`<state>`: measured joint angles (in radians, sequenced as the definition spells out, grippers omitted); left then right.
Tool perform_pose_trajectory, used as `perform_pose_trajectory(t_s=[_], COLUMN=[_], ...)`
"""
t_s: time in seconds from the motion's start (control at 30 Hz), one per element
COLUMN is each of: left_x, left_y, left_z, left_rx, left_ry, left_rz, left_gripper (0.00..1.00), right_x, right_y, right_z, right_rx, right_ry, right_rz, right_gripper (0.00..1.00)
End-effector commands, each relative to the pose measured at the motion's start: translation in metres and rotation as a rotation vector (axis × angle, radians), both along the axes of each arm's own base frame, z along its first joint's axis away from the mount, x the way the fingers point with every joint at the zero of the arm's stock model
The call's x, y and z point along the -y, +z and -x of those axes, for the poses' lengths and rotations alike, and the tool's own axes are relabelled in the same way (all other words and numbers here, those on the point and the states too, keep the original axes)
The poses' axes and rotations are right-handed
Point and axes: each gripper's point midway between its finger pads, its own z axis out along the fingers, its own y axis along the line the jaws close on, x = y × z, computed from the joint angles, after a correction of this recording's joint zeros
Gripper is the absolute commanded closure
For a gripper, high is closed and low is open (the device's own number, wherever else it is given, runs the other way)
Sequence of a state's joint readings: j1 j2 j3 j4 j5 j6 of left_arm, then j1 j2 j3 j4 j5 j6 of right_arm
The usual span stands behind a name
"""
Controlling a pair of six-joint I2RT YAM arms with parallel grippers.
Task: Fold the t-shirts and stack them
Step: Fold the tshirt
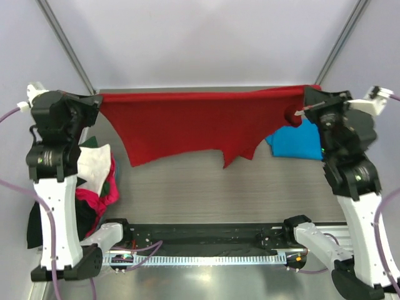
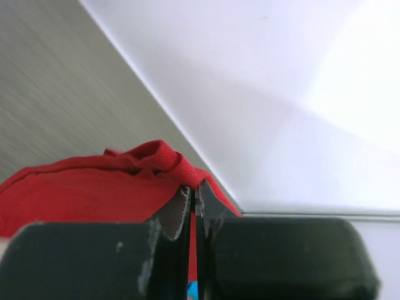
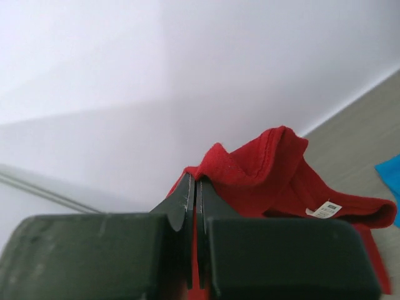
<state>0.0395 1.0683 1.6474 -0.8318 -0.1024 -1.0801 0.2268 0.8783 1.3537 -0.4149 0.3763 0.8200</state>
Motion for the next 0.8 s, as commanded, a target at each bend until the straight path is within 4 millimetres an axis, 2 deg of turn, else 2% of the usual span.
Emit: perform_pose_trajectory(t_s=[0.0, 0.07, 0.13, 0.27, 0.4, 0.43, 0.5, 0.53, 0.57, 0.6, 0.63, 0.67, 0.7, 0.73, 0.77], left_x=[-0.006, -0.005, -0.004, -0.003, -0.004, -0.003, -0.003, -0.003, -0.003, -0.002, -0.001, 0.003, 0.007, 0.012, 0.021], left_y=[0.03, 0.048, 0.064, 0.062, 0.037, 0.031, 0.025, 0.011, 0.009, 0.012, 0.0, -0.001, 0.002, 0.014, 0.026], left_z=[0.037, 0.053, 0.059, 0.04, -0.002, -0.011, -0.029, -0.048, -0.058, -0.069, -0.09, -0.1, -0.108, -0.122, -0.125], left_rx=[0.081, 0.142, 0.178, 0.139, 0.059, 0.046, 0.037, -0.002, -0.007, -0.005, -0.043, -0.053, -0.049, -0.022, 0.008], left_ry=[0.029, 0.03, 0.029, 0.017, 0.006, 0.002, -0.003, -0.004, -0.005, -0.011, -0.018, -0.043, -0.07, -0.107, -0.156], left_rz=[-0.033, -0.031, -0.033, -0.038, -0.028, -0.023, -0.015, -0.004, 0.002, 0.006, 0.017, 0.032, 0.045, 0.057, 0.076], left_gripper=[1.0, 1.0, 1.0, 1.0, 1.0, 1.0, 1.0, 1.0, 1.0, 1.0, 1.0, 1.0, 1.0, 1.0, 1.0], right_x=[0.015, 0.015, 0.017, 0.022, 0.018, 0.014, 0.012, 0.012, 0.01, 0.007, 0.001, -0.006, -0.007, -0.008, -0.009], right_y=[0.038, 0.051, 0.057, 0.065, 0.05, 0.039, 0.027, 0.02, 0.015, 0.015, 0.017, 0.021, 0.027, 0.033, 0.051], right_z=[0.039, 0.052, 0.057, 0.053, 0.022, 0.002, -0.019, -0.037, -0.048, -0.056, -0.074, -0.082, -0.087, -0.093, -0.096], right_rx=[0.083, 0.113, 0.124, 0.127, 0.058, 0.019, -0.027, -0.056, -0.071, -0.073, -0.075, -0.068, -0.058, -0.049, -0.014], right_ry=[-0.024, -0.011, -0.016, -0.05, -0.06, -0.063, -0.075, -0.092, -0.092, -0.084, -0.065, -0.024, -0.013, -0.007, 0.002], right_rz=[0.025, 0.022, 0.024, 0.028, 0.043, 0.052, 0.074, 0.081, 0.086, 0.083, 0.076, 0.07, 0.055, 0.052, 0.044], right_gripper=[0.99, 0.99, 0.99, 0.99, 0.99, 0.99, 0.99, 0.99, 0.99, 0.99, 0.99, 0.99, 0.99, 0.99, 0.99])
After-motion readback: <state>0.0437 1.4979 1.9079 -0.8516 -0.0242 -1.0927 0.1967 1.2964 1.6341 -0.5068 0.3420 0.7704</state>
